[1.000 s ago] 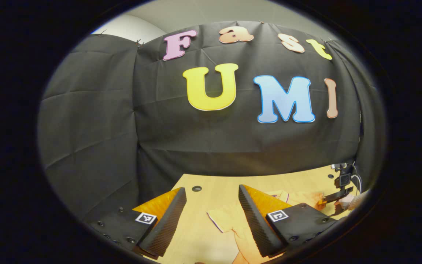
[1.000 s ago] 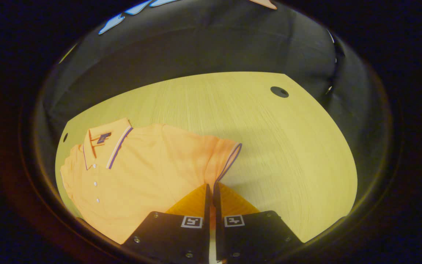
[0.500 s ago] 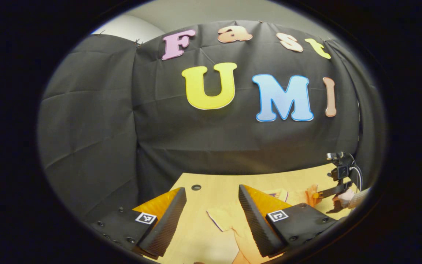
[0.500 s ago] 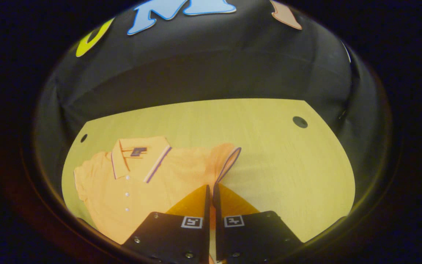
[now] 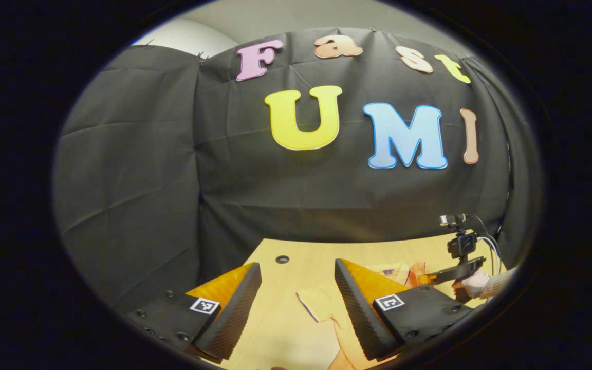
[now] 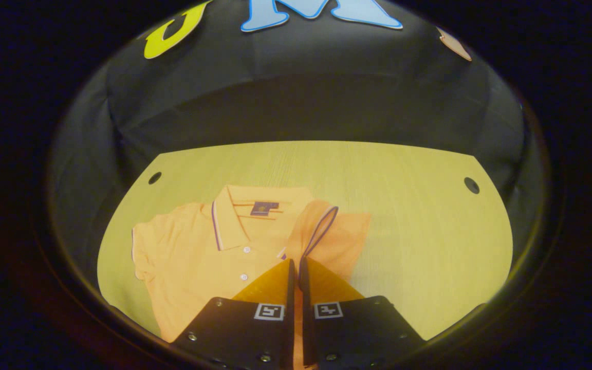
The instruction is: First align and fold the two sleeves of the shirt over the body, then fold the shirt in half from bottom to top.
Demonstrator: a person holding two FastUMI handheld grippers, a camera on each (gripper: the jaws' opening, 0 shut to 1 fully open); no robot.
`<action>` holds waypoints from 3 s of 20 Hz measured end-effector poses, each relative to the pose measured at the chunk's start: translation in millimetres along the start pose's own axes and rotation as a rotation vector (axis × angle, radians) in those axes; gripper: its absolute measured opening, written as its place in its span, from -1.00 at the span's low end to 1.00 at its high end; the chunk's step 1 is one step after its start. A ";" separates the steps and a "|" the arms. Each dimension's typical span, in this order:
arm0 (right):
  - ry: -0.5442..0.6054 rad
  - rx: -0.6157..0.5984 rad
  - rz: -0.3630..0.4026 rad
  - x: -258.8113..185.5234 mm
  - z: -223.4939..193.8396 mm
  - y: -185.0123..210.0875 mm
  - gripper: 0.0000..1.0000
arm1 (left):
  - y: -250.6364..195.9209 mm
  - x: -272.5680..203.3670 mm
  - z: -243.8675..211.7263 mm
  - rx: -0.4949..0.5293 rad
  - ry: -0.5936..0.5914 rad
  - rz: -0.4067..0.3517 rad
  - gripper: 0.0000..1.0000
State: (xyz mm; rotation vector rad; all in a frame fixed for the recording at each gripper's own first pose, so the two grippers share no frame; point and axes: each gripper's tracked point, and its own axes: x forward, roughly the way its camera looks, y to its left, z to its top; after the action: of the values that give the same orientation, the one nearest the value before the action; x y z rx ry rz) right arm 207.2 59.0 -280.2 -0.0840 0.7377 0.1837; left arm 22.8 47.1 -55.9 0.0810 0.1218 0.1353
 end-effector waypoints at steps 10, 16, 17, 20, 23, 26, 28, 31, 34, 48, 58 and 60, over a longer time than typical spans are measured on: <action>0.018 0.010 0.012 -11.6 0.0 7.9 -0.07 | -2.7 42.3 -43.5 -0.031 0.072 -0.033 0.92; -0.081 0.036 0.055 -59.7 26.8 16.3 -0.07 | -23.8 104.1 -111.7 -0.031 0.173 -0.103 0.92; -0.098 0.043 0.064 -69.4 31.5 18.6 -0.07 | -29.3 116.1 -124.0 -0.031 0.198 -0.120 0.92; -0.147 0.065 0.075 -99.8 41.5 24.3 -0.07 | -40.0 157.7 -160.0 -0.028 0.266 -0.152 0.92; -0.182 0.089 0.089 -130.5 50.1 27.6 -0.07 | -42.0 191.9 -208.5 0.018 0.344 -0.140 0.92; -0.211 0.100 0.079 -156.5 52.3 23.5 -0.07 | -44.4 210.3 -253.8 0.025 0.448 -0.140 0.87; -0.230 0.119 0.069 -171.4 54.6 17.1 -0.07 | -46.4 219.9 -277.7 0.032 0.497 -0.133 0.92; -0.249 0.142 0.033 -186.7 55.8 1.4 -0.07 | -47.2 228.2 -297.5 0.038 0.530 -0.127 0.92; -0.252 0.166 -0.001 -193.9 51.4 -12.3 -0.07 | -43.5 233.1 -315.5 0.049 0.562 -0.113 0.94; -0.242 0.208 -0.036 -202.0 36.8 -23.1 -0.07 | -65.2 238.2 -322.1 -0.007 0.520 -0.120 -0.43; -0.236 0.222 -0.063 -216.0 19.2 -42.7 -0.07 | -72.2 236.5 -313.9 0.067 0.513 -0.065 -0.87; -0.238 0.238 -0.066 -219.2 16.0 -46.8 -0.07 | -81.9 234.9 -305.2 0.070 0.497 -0.076 -0.87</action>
State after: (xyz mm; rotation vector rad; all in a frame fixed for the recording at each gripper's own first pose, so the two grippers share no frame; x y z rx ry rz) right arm 68.0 -14.7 -119.8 0.1385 0.5140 0.0408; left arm 225.9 21.0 -392.2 0.1112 0.6249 0.0729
